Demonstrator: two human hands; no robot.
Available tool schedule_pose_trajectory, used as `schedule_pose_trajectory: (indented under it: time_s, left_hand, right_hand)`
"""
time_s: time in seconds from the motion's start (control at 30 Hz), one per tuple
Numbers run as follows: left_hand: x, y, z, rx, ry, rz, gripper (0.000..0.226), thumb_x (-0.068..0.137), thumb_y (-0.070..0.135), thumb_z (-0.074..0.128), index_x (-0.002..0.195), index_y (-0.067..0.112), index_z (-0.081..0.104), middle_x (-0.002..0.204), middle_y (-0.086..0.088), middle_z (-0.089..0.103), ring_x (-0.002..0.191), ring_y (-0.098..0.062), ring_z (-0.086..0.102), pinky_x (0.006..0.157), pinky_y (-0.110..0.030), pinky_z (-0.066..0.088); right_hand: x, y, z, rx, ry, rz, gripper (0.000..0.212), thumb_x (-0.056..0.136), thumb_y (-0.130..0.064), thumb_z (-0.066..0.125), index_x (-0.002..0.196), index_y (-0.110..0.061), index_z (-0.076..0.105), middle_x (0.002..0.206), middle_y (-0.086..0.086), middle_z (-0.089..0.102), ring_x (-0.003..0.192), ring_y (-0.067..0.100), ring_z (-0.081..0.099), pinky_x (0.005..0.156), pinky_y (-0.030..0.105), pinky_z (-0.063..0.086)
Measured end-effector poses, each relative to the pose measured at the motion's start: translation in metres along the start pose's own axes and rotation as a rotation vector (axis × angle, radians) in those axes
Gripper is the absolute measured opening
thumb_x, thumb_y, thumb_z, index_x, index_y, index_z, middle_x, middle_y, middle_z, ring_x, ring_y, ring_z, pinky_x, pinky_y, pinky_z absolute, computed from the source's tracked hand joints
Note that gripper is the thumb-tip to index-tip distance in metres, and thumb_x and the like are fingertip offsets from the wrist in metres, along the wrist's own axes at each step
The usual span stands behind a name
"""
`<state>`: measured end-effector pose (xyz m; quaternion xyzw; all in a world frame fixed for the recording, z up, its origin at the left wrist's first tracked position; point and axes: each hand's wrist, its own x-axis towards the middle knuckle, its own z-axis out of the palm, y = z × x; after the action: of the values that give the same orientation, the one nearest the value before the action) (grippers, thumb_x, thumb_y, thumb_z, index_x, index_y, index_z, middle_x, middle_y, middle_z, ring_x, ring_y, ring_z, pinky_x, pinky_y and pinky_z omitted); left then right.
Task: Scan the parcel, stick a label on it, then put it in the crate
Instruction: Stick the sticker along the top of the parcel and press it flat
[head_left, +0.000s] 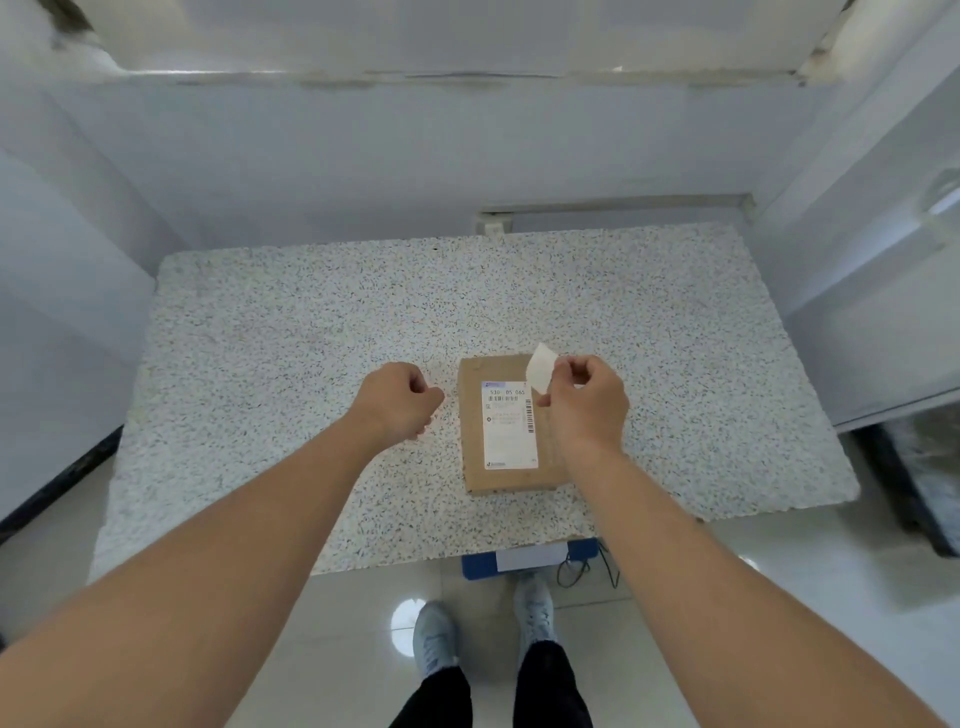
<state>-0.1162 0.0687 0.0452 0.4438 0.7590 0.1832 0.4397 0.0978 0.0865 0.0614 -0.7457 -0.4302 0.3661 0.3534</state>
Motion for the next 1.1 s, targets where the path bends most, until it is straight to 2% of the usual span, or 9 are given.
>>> schedule_pose_trajectory:
  time_s: [0.13,0.27,0.4,0.53,0.67,0.73,0.83,1.0,1.1]
  left_hand:
    - [0.023,-0.008,0.008,0.027,0.008,-0.025,0.02,0.091,0.02,0.067,0.089,0.001,0.065,0.074,-0.012,0.076,0.068,-0.026,0.076,0.069,-0.045,0.065]
    - [0.039,-0.018,0.016,0.072,0.01,-0.032,0.016,0.087,0.017,0.073,0.085,0.002,0.067,0.075,-0.012,0.075,0.065,-0.023,0.075,0.063,-0.04,0.065]
    - [0.048,-0.02,0.018,0.051,0.015,-0.054,0.013,0.085,0.014,0.078,0.081,0.004,0.07,0.075,-0.013,0.075,0.064,-0.023,0.075,0.064,-0.041,0.066]
    - [0.05,0.005,0.021,-0.124,-0.107,0.054,0.011,0.088,0.012,0.075,0.079,0.006,0.078,0.072,-0.01,0.077,0.071,-0.024,0.076,0.072,-0.039,0.066]
    - [0.047,0.045,0.03,-0.331,-0.233,0.132,0.022,0.093,0.024,0.074,0.083,0.007,0.082,0.078,-0.013,0.079,0.075,-0.027,0.077,0.069,-0.031,0.063]
    - [0.048,0.056,0.033,-0.404,-0.253,0.103,0.03,0.091,0.035,0.075,0.085,0.006,0.082,0.081,-0.016,0.079,0.077,-0.03,0.077,0.07,-0.032,0.063]
    - [0.05,0.063,0.038,-0.429,-0.276,0.064,0.026,0.09,0.027,0.077,0.086,0.002,0.082,0.085,-0.02,0.078,0.076,-0.028,0.076,0.068,-0.03,0.061]
    - [0.05,0.067,0.045,-0.371,-0.269,0.082,0.011,0.089,0.009,0.074,0.085,0.001,0.081,0.084,-0.02,0.078,0.076,-0.028,0.076,0.068,-0.029,0.061]
    - [0.051,0.066,0.05,-0.243,-0.217,0.14,0.009,0.088,0.007,0.073,0.082,0.006,0.08,0.077,-0.013,0.078,0.074,-0.026,0.076,0.07,-0.032,0.063]
  right_hand:
    - [0.019,0.009,0.012,-0.018,-0.014,-0.02,0.013,0.102,-0.026,0.06,0.091,-0.024,0.066,0.086,-0.001,0.074,0.055,-0.002,0.069,0.044,0.009,0.046]
    - [0.034,0.019,0.018,-0.013,-0.029,-0.053,0.013,0.099,-0.022,0.065,0.087,-0.023,0.069,0.083,-0.002,0.076,0.056,0.004,0.073,0.056,0.029,0.062]
    - [0.042,0.023,0.018,0.015,-0.034,-0.108,0.015,0.099,-0.023,0.068,0.084,-0.026,0.071,0.079,-0.004,0.077,0.061,0.005,0.074,0.061,0.028,0.064]
    - [0.041,0.024,0.016,-0.123,-0.035,-0.387,0.011,0.097,-0.024,0.069,0.091,-0.02,0.077,0.081,-0.009,0.075,0.075,0.009,0.071,0.074,0.035,0.061]
    - [0.039,0.025,0.015,-0.208,-0.044,-0.737,0.007,0.094,-0.01,0.075,0.092,-0.005,0.079,0.082,0.004,0.073,0.07,0.016,0.066,0.066,0.031,0.058]
    - [0.042,0.029,0.013,-0.223,-0.078,-0.815,0.007,0.095,-0.008,0.074,0.096,-0.003,0.078,0.087,0.007,0.073,0.071,0.017,0.066,0.067,0.031,0.058]
    - [0.047,0.035,0.011,-0.23,-0.103,-0.893,0.009,0.095,-0.007,0.074,0.101,-0.001,0.078,0.094,0.009,0.072,0.078,0.017,0.069,0.073,0.028,0.059]
    - [0.052,0.045,0.003,-0.207,-0.172,-0.892,0.009,0.093,-0.006,0.077,0.099,0.0,0.079,0.094,0.009,0.071,0.081,0.016,0.067,0.077,0.02,0.054]
    - [0.055,0.049,-0.006,-0.202,-0.281,-0.751,0.02,0.094,-0.022,0.076,0.103,-0.004,0.08,0.091,0.006,0.074,0.077,0.017,0.067,0.072,0.032,0.057]
